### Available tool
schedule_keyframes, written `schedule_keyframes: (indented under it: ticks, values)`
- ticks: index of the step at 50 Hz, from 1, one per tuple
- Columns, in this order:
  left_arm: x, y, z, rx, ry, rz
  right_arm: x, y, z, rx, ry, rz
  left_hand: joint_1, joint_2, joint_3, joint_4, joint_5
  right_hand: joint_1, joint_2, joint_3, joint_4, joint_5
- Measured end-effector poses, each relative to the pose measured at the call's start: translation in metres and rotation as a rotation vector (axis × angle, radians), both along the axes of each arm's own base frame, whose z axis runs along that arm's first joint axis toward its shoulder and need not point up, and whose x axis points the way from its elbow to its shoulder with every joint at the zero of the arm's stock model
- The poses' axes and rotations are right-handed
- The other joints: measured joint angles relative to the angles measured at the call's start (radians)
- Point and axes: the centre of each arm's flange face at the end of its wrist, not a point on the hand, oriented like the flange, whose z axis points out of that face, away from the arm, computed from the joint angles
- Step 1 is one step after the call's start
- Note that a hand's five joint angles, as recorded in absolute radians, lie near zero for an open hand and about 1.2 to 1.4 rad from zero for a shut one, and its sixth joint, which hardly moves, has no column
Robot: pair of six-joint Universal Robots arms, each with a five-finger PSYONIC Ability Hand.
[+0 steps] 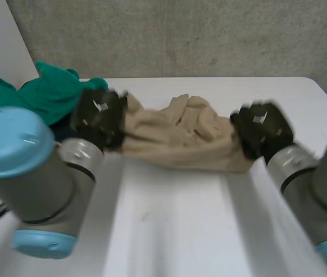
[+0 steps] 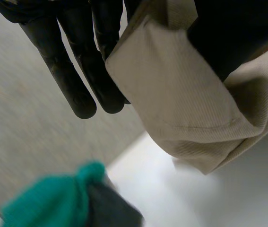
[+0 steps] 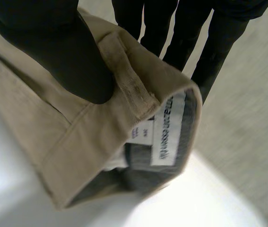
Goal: Fold the laundry.
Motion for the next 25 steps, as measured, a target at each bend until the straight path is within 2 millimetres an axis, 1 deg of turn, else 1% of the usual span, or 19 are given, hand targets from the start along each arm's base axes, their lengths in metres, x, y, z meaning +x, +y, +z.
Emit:
schedule_keyframes:
  ticks: [1,3,4,6,9,10,11,13,15,16,19,20,21,22,23,24,25]
  values:
    - [0.005,0.008,0.027,-0.039,0.053,-0.006,-0.001,0.002,0.026,-0.059,-0.004,0.003,0.0,0.0,0.001,0.0,0.003,0.0,0.0,0.0,0.0,0.0]
    - [0.012,0.02,0.062,-0.086,0.121,-0.019,-0.003,0.007,0.06,-0.121,-0.012,0.006,0.0,0.002,0.001,0.0,0.003,0.0,0.0,0.0,0.0,0.003]
    - [0.016,0.026,0.078,-0.109,0.152,-0.025,-0.004,0.008,0.073,-0.144,-0.018,0.007,0.0,0.002,0.001,0.0,0.003,0.0,0.0,0.0,0.0,0.003]
    - [0.024,0.038,0.111,-0.157,0.217,-0.04,-0.006,0.014,0.109,-0.202,-0.038,0.008,0.0,0.002,0.001,0.001,0.003,0.0,0.0,0.0,0.001,0.003]
    - [0.034,0.051,0.147,-0.217,0.29,-0.058,-0.009,0.022,0.154,-0.274,-0.072,0.008,0.0,0.002,0.002,0.004,0.003,0.0,0.0,0.0,0.008,0.003]
    - [0.036,0.053,0.155,-0.231,0.308,-0.062,-0.01,0.024,0.165,-0.291,-0.081,0.008,0.0,0.002,0.002,0.004,0.003,0.0,0.0,0.0,0.009,0.003]
    - [0.038,0.056,0.167,-0.254,0.332,-0.067,-0.011,0.026,0.18,-0.317,-0.096,0.007,0.0,0.002,0.002,0.004,0.003,0.0,0.0,0.0,0.01,0.004]
    - [0.041,0.058,0.183,-0.287,0.367,-0.073,-0.012,0.027,0.201,-0.352,-0.12,0.004,0.0,0.003,0.002,0.004,0.003,0.0,0.0,0.0,0.01,0.004]
    - [0.04,0.054,0.193,-0.308,0.387,-0.074,-0.011,0.024,0.213,-0.37,-0.138,0.001,0.0,0.003,0.002,0.004,0.003,0.0,0.0,0.005,0.01,0.01]
    - [0.039,0.051,0.195,-0.309,0.389,-0.072,-0.01,0.021,0.215,-0.371,-0.144,0.001,0.0,0.003,0.002,0.004,0.003,0.0,0.0,0.006,0.01,0.01]
    - [0.031,0.029,0.189,-0.293,0.375,-0.057,-0.004,0.007,0.213,-0.356,-0.153,-0.002,0.0,0.003,0.002,0.004,0.003,0.0,0.0,0.007,0.01,0.013]
    - [0.025,0.013,0.181,-0.273,0.358,-0.047,0.0,-0.003,0.207,-0.338,-0.152,-0.003,0.0,0.003,0.002,0.004,0.003,0.0,0.0,0.007,0.01,0.015]
    - [0.022,0.005,0.175,-0.261,0.348,-0.041,0.001,-0.006,0.205,-0.33,-0.151,-0.004,0.0,0.003,0.002,0.004,0.003,0.0,0.0,0.007,0.01,0.016]
    - [0.018,-0.008,0.166,-0.241,0.333,-0.034,0.007,-0.019,0.194,-0.301,-0.145,-0.006,0.0,0.003,0.002,0.004,0.003,0.0,0.0,0.007,0.01,0.016]
    - [0.014,-0.017,0.158,-0.223,0.32,-0.029,0.009,-0.023,0.188,-0.287,-0.141,-0.007,0.0,0.003,0.002,0.004,0.003,0.0,0.0,0.007,0.01,0.016]
    - [0.01,-0.027,0.148,-0.202,0.305,-0.025,0.013,-0.032,0.178,-0.259,-0.135,-0.007,0.0,0.003,0.002,0.004,0.003,0.0,0.0,0.007,0.01,0.016]
    - [0.004,-0.041,0.131,-0.168,0.282,-0.019,0.018,-0.043,0.163,-0.222,-0.126,-0.009,0.0,0.003,0.002,0.004,0.003,0.0,0.0,0.007,0.01,0.016]
